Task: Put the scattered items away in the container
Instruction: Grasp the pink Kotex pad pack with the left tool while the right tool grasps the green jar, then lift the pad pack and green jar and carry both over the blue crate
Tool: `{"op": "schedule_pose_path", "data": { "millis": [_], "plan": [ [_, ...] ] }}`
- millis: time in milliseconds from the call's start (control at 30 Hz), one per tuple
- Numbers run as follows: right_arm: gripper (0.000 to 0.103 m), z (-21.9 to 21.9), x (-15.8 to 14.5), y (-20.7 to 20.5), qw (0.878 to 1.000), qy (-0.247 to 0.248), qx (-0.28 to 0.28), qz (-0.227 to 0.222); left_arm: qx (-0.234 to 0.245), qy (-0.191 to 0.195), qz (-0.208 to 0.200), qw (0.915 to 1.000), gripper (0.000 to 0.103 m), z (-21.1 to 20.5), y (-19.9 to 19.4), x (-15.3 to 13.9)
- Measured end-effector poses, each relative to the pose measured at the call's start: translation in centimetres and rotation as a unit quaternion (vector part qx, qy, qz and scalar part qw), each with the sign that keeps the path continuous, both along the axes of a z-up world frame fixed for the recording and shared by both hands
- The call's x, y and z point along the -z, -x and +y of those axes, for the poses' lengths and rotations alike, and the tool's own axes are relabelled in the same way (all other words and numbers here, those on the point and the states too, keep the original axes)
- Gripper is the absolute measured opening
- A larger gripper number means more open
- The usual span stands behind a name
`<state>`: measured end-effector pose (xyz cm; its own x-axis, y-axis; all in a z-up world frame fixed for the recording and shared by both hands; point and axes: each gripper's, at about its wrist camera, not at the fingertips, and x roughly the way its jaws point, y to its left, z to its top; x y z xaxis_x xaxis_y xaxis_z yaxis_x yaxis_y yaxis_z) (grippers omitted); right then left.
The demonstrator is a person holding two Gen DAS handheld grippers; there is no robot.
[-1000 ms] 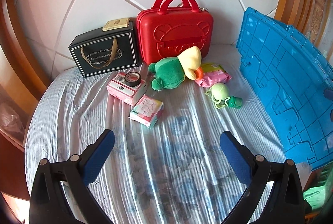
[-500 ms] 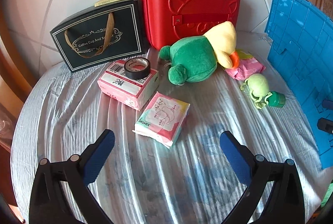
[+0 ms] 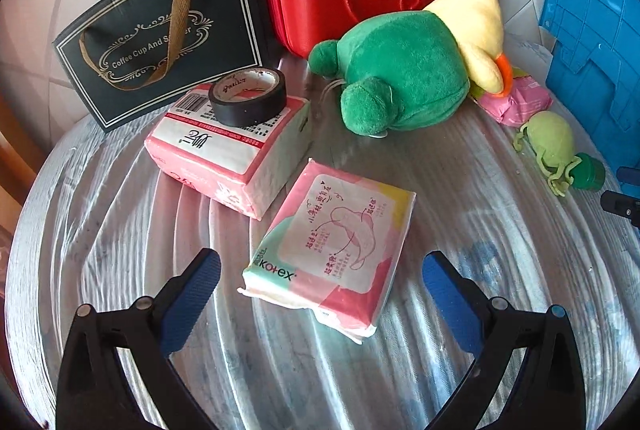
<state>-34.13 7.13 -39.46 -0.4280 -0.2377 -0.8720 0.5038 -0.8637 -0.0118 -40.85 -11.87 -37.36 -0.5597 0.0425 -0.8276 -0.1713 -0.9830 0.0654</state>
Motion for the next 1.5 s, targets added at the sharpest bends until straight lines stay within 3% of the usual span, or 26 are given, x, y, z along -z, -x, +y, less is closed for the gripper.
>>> {"op": "schedule_pose_path", "data": {
  "millis": [100,300,467,700,767,1267,1500],
  "plan": [
    [0.102,0.0,0.5,0.6,1.000,-0.004,0.011,0.006,0.005,0.023,-0.009,0.9997,0.102,1.0,0.9,0.8],
    [0.102,0.2,1.2,2.0,0.999,-0.005,0.036,0.009,0.015,0.029,-0.012,0.9994,0.102,2.1,1.8,1.4],
    [0.086,-0.4,2.0,2.8,1.000,-0.014,0.027,0.000,0.016,0.021,-0.027,0.9993,0.100,2.3,2.3,2.0],
    [0.065,-0.7,2.5,3.6,0.999,-0.012,0.027,-0.011,0.022,0.013,-0.027,0.9993,0.076,2.3,2.1,1.9],
    [0.054,-1.0,2.4,3.6,1.000,-0.012,0.023,-0.014,0.023,0.006,-0.026,0.9994,0.073,2.2,1.9,1.7],
    [0.053,-1.2,0.0,-0.5,1.000,0.007,0.005,-0.018,0.008,-0.021,-0.024,0.9995,0.070,1.4,-2.4,1.0],
    [0.053,-0.3,-1.5,-3.5,1.000,0.009,-0.004,-0.024,-0.012,0.010,-0.027,0.9995,0.069,2.4,-4.3,0.0]
  ]
}}
